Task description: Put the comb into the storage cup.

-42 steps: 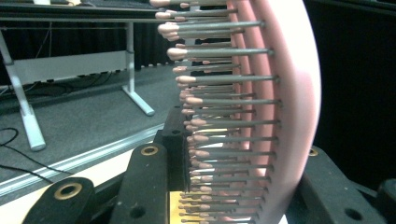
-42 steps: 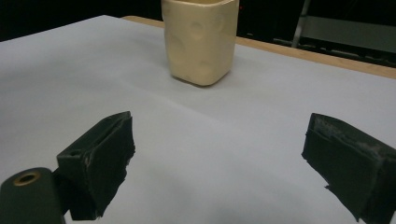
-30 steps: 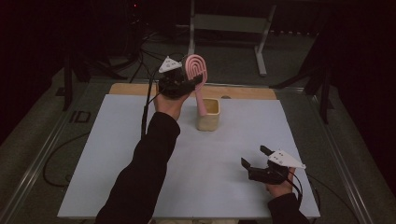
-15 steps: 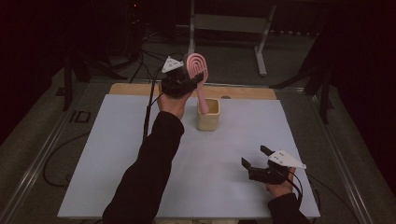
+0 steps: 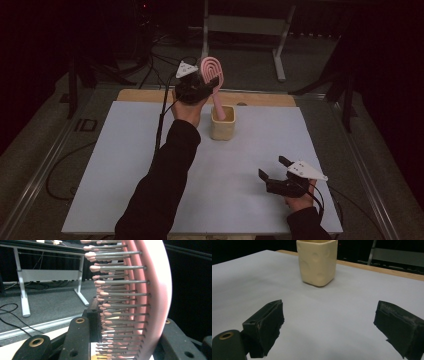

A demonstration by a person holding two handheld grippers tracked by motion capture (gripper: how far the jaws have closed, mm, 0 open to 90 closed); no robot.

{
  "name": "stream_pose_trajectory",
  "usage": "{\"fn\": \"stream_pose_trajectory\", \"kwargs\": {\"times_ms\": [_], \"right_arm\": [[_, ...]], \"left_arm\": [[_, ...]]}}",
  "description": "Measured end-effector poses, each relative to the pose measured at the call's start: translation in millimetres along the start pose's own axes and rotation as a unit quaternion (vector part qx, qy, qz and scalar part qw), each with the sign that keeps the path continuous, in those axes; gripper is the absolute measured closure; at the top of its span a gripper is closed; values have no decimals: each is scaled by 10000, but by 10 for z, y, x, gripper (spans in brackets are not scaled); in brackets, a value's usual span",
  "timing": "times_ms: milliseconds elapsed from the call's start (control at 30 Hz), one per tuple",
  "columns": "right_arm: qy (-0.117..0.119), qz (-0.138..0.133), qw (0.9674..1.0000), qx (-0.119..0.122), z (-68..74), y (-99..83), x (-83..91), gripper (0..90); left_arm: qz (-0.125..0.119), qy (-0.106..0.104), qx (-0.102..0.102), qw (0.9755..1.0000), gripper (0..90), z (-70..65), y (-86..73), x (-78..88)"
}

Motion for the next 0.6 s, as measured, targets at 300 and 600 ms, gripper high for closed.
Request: {"fn": "stream_pose_trajectory", "kwargs": {"times_ms": [300, 600], "right_arm": [[-5, -2, 10000, -8, 1, -1, -1, 87], [-9, -9, 10000, -27, 5, 0, 0, 87]], "left_arm": [[-11, 26, -6, 10000, 647, -32, -37, -44], [-16, 86, -37, 10000, 646, -63, -80, -79]]}}
Point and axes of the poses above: each handheld gripper's, and its own axes: x roughly backward along the jaws, y roughly out of its top, z roughly to its left, the point moved 1 cm from there along -x, roughly forward along the jaws, and after that the axes turned 11 degrees about -z, right-handed, at the moved point
